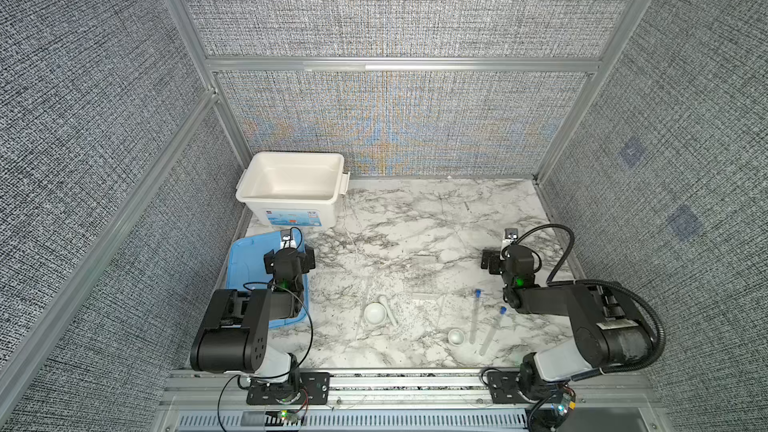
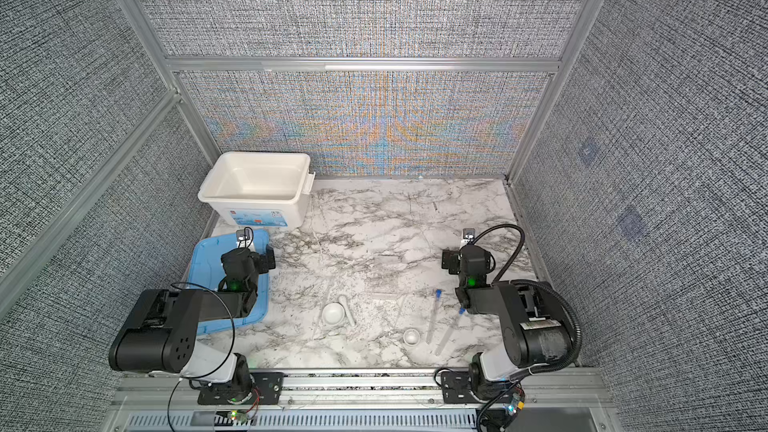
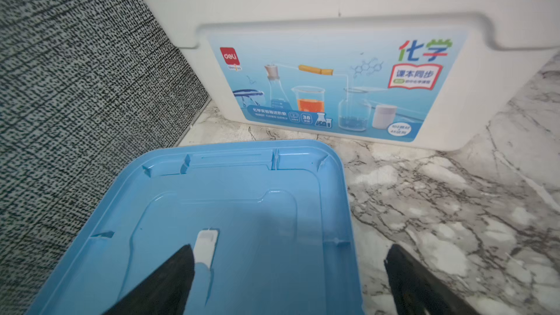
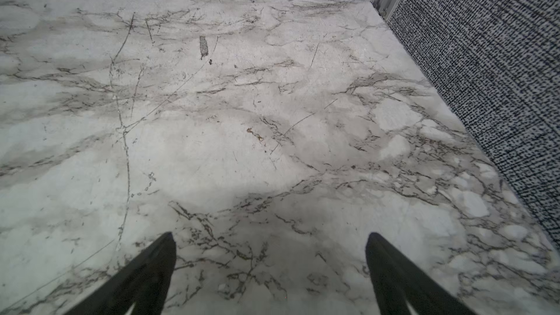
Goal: Organize the chemistry lab equipment
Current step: 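Raise the right gripper from rest and swing it toward the table center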
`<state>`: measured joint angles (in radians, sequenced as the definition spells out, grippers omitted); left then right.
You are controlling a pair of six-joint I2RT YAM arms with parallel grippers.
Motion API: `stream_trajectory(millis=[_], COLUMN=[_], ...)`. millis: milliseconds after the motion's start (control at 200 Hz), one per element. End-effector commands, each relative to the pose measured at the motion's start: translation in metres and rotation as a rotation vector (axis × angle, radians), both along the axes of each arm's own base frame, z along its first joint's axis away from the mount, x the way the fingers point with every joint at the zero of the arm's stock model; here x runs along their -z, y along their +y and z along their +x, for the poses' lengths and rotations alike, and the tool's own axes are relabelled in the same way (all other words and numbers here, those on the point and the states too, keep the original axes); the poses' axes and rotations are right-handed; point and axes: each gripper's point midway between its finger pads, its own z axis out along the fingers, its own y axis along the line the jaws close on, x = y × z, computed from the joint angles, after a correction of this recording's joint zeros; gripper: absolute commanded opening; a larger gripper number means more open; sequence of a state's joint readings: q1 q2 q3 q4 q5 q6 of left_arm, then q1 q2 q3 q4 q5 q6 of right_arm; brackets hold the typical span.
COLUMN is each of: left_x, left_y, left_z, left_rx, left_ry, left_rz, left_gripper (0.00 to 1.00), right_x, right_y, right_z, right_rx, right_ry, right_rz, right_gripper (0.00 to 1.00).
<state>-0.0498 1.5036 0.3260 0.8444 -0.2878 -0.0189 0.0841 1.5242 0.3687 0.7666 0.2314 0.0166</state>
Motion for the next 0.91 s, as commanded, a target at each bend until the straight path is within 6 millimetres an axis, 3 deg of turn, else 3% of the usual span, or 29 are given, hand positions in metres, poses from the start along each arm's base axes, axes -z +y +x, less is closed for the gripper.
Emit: stream_trajectory(millis=[0,900], left_x=[-0.0237,-0.0242], left_y=[-0.0032,-0.0032], left_z=[0.0147,0.0142], left_rx=[0.017,0.017], left_ry=[-0.120,-0.124], left_rz=[-0.042,-0.044], left_gripper=[0.99,0.99], right_x=[-0.0248,-0.0260], right_y=[0.0021,0.0026], right_z=[0.0147,0.0149], right_rx=[-0.015,-0.016], right_ry=[-0.121,-0.126], right_rz=[0.000,-0.001], right_gripper=[0.99,0.99])
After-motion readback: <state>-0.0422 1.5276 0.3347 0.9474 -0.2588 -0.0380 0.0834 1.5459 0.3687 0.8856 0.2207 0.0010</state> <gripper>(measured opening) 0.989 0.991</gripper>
